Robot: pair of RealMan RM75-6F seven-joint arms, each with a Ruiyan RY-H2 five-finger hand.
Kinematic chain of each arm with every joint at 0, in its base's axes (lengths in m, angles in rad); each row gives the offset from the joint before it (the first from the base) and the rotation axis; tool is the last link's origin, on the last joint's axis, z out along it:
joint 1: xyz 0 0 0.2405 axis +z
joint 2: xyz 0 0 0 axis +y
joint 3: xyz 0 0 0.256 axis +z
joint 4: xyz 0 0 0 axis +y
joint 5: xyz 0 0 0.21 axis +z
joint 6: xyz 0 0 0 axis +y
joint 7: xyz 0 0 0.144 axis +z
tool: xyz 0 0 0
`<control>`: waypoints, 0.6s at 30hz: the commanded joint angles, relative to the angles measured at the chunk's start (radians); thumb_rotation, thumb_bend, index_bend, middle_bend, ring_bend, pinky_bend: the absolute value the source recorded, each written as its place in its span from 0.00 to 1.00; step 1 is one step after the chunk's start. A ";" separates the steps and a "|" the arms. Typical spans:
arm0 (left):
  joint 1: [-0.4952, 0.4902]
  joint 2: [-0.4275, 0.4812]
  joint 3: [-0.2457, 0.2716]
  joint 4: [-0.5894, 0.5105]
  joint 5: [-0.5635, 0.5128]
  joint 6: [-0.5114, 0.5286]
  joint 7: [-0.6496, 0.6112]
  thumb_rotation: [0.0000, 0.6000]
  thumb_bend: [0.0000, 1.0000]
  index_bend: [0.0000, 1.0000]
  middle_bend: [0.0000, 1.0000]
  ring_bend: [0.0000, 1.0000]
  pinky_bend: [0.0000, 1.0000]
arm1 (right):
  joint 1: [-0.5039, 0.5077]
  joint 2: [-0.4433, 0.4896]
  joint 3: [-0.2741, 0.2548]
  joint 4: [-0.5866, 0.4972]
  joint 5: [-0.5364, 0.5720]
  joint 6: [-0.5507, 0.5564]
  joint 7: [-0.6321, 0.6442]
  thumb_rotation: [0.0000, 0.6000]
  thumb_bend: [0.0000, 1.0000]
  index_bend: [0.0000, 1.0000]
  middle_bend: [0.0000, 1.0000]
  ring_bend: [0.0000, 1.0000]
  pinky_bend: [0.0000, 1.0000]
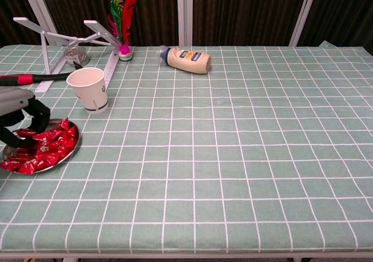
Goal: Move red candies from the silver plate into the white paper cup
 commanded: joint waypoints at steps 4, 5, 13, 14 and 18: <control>-0.004 0.058 -0.027 -0.066 0.021 0.014 -0.055 1.00 0.45 0.68 0.75 0.96 1.00 | -0.001 0.000 0.000 0.005 -0.001 0.003 0.007 1.00 0.11 0.08 0.14 0.00 0.15; -0.007 0.069 -0.036 -0.075 0.022 0.015 -0.064 1.00 0.45 0.68 0.75 0.96 1.00 | -0.002 0.000 -0.001 0.006 -0.002 0.003 0.010 1.00 0.11 0.08 0.14 0.00 0.15; -0.070 0.112 -0.134 -0.087 0.002 0.002 -0.106 1.00 0.45 0.67 0.74 0.96 1.00 | -0.007 0.000 -0.003 0.016 -0.003 0.010 0.023 1.00 0.11 0.08 0.14 0.00 0.16; -0.083 0.110 -0.146 -0.079 -0.004 -0.005 -0.104 1.00 0.45 0.66 0.73 0.96 1.00 | -0.008 -0.001 -0.003 0.017 -0.004 0.010 0.024 1.00 0.11 0.08 0.14 0.00 0.16; -0.147 0.080 -0.192 -0.028 -0.027 -0.046 -0.096 1.00 0.45 0.64 0.70 0.96 1.00 | -0.008 -0.001 -0.003 0.020 -0.001 0.009 0.027 1.00 0.11 0.08 0.14 0.00 0.16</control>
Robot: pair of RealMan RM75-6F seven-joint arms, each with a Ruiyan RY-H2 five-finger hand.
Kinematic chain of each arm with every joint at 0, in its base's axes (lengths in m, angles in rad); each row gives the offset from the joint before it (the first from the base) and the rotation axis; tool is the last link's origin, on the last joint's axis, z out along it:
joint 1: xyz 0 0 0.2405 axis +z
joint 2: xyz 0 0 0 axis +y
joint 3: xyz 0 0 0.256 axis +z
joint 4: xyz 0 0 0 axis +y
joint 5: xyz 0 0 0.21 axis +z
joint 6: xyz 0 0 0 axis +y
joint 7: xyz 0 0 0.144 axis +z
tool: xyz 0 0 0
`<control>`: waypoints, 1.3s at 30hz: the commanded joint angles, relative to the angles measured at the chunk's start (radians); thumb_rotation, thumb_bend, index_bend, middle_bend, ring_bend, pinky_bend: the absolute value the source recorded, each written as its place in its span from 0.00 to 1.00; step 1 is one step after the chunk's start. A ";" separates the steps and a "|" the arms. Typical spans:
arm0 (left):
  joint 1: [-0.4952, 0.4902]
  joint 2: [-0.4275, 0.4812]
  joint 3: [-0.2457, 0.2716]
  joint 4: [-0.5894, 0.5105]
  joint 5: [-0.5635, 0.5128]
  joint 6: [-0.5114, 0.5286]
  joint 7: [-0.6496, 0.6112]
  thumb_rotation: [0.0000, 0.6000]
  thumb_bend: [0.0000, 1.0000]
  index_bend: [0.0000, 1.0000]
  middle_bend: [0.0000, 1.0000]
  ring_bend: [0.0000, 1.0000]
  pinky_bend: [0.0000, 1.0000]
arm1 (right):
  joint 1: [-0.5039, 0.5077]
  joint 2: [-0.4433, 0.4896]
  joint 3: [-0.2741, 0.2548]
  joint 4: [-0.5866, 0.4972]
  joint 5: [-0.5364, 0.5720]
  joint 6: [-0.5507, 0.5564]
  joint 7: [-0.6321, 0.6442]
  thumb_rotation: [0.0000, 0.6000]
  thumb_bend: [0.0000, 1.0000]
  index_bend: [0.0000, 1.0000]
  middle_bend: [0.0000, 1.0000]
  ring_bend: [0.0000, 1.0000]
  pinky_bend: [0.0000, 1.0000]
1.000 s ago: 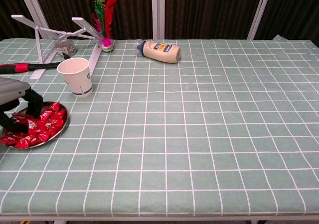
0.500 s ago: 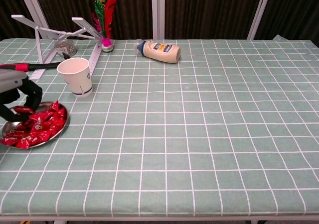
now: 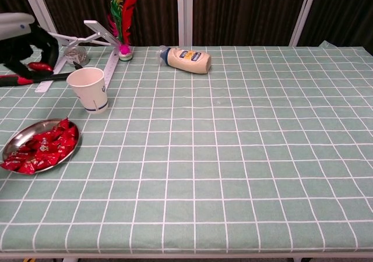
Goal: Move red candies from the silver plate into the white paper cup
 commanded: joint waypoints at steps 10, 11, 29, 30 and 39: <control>-0.155 -0.114 -0.046 0.167 -0.104 -0.137 0.086 1.00 0.44 0.58 0.62 0.96 1.00 | -0.003 0.004 0.004 0.005 0.014 -0.001 0.006 1.00 0.11 0.08 0.14 0.00 0.16; -0.160 -0.119 -0.040 0.174 -0.113 -0.146 0.099 1.00 0.44 0.57 0.60 0.95 1.00 | -0.003 0.004 0.005 0.006 0.015 -0.001 0.007 1.00 0.11 0.08 0.14 0.00 0.16; -0.051 0.006 0.017 -0.060 -0.079 0.060 0.124 1.00 0.34 0.31 0.38 0.92 1.00 | -0.001 0.003 0.007 0.004 0.008 -0.001 0.005 1.00 0.11 0.08 0.14 0.00 0.18; -0.031 0.018 0.025 -0.078 -0.064 0.091 0.118 1.00 0.32 0.32 0.38 0.92 1.00 | 0.001 0.003 0.007 0.004 0.007 -0.002 0.005 1.00 0.11 0.08 0.14 0.00 0.18; 0.091 0.038 0.168 -0.110 0.122 0.212 0.084 1.00 0.18 0.41 0.44 0.92 1.00 | 0.007 -0.001 0.006 0.002 -0.004 -0.005 0.003 1.00 0.11 0.08 0.14 0.00 0.18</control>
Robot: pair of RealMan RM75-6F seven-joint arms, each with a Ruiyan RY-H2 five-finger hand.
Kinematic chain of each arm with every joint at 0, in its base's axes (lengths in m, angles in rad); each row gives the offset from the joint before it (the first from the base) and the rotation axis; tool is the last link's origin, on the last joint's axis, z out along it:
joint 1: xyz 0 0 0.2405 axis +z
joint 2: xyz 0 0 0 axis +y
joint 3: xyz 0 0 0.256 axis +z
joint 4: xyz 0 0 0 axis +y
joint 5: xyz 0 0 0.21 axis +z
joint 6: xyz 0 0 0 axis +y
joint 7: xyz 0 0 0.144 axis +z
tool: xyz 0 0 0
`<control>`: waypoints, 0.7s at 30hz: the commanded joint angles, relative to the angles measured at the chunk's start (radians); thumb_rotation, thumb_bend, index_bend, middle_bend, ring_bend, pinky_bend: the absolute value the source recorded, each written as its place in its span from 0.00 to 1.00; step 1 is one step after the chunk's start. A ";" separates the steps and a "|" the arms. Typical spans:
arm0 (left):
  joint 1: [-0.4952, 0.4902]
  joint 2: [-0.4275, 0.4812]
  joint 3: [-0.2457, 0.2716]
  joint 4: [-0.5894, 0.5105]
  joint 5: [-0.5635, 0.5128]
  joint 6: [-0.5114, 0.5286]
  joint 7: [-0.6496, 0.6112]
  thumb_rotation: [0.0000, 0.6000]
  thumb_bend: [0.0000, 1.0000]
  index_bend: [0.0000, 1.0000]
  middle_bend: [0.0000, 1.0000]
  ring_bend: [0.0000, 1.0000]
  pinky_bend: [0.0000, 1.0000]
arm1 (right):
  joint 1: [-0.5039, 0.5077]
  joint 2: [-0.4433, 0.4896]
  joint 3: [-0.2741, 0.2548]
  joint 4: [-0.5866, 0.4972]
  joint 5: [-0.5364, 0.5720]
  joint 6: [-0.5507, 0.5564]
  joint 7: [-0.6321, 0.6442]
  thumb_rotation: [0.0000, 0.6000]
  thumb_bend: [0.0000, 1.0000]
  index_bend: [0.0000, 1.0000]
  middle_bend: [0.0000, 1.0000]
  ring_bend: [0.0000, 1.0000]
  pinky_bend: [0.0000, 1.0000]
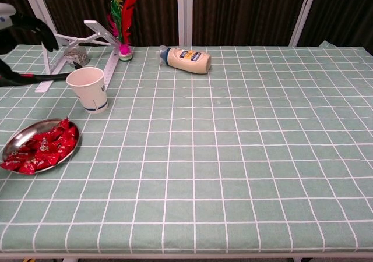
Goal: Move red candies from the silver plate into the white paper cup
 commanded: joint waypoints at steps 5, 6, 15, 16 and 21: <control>0.014 -0.045 0.119 0.061 0.151 -0.049 0.003 1.00 0.18 0.41 0.44 0.92 1.00 | 0.001 0.001 -0.002 -0.008 -0.004 -0.001 -0.006 1.00 0.11 0.08 0.14 0.00 0.18; 0.009 -0.050 0.123 0.072 0.157 -0.061 0.011 1.00 0.18 0.41 0.44 0.92 1.00 | 0.000 0.001 -0.002 -0.009 -0.005 0.002 -0.007 1.00 0.11 0.08 0.14 0.00 0.18; -0.018 -0.078 0.137 0.126 0.192 -0.118 0.082 1.00 0.18 0.41 0.44 0.92 1.00 | -0.007 0.004 -0.004 -0.017 0.000 0.008 -0.014 1.00 0.11 0.08 0.14 0.00 0.19; -0.019 -0.079 0.138 0.128 0.189 -0.125 0.087 1.00 0.18 0.41 0.44 0.92 1.00 | -0.007 0.003 -0.005 -0.017 0.000 0.007 -0.015 1.00 0.11 0.08 0.14 0.00 0.19; -0.022 -0.085 0.146 0.145 0.172 -0.163 0.106 1.00 0.19 0.41 0.44 0.92 1.00 | -0.007 0.003 -0.003 -0.018 0.003 0.007 -0.016 1.00 0.11 0.08 0.14 0.00 0.19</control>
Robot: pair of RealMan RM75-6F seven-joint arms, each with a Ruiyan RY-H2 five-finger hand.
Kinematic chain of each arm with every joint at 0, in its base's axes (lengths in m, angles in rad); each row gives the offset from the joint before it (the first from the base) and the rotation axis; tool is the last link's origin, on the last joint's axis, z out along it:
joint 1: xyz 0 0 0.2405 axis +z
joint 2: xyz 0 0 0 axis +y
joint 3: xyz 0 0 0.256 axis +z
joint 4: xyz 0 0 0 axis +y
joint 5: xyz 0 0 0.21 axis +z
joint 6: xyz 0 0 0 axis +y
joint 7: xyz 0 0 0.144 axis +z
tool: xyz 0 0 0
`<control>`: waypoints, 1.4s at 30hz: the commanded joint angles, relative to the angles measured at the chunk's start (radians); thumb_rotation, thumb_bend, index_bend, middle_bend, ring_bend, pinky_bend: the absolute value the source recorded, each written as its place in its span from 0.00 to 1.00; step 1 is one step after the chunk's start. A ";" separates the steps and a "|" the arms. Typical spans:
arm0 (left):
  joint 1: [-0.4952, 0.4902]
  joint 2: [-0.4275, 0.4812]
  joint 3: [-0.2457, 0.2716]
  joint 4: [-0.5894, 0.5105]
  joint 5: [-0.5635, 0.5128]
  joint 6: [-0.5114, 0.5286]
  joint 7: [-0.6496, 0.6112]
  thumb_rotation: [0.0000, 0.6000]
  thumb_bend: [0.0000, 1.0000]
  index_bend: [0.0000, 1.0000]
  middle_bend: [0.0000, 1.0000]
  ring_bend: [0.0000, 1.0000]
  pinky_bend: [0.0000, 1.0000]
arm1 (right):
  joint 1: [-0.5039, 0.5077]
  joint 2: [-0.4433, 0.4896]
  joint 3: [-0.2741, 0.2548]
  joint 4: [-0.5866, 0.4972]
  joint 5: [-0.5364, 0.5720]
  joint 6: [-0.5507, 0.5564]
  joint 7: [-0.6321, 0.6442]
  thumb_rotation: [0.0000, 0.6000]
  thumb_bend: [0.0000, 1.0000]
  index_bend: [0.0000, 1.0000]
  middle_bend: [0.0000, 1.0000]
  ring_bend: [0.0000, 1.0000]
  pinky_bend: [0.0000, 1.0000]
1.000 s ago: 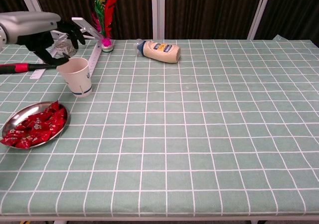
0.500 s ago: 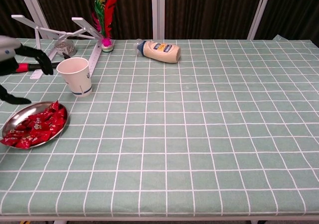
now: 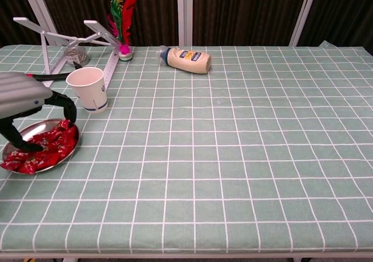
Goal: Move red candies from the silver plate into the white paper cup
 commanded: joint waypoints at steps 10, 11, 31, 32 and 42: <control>0.002 -0.036 0.018 0.069 0.011 -0.026 0.022 1.00 0.19 0.42 0.44 0.92 1.00 | -0.001 0.000 -0.001 -0.006 0.000 -0.001 -0.008 1.00 0.11 0.08 0.14 0.00 0.19; 0.003 -0.038 0.018 0.073 0.011 -0.028 0.021 1.00 0.19 0.42 0.44 0.92 1.00 | -0.001 0.001 -0.001 -0.007 -0.001 0.000 -0.009 1.00 0.11 0.08 0.14 0.00 0.19; 0.011 -0.100 0.012 0.197 0.040 -0.028 -0.118 1.00 0.30 0.54 0.56 0.94 1.00 | 0.001 0.006 0.000 -0.020 0.006 -0.007 -0.022 1.00 0.11 0.08 0.14 0.00 0.20; 0.011 -0.102 0.012 0.203 0.042 -0.029 -0.126 1.00 0.31 0.55 0.58 0.94 1.00 | 0.001 0.007 0.001 -0.020 0.006 -0.007 -0.023 1.00 0.11 0.08 0.14 0.00 0.20; 0.015 -0.119 0.016 0.240 0.056 -0.027 -0.184 1.00 0.41 0.61 0.65 0.95 1.00 | 0.001 0.009 0.000 -0.022 0.005 -0.007 -0.019 1.00 0.10 0.08 0.15 0.00 0.20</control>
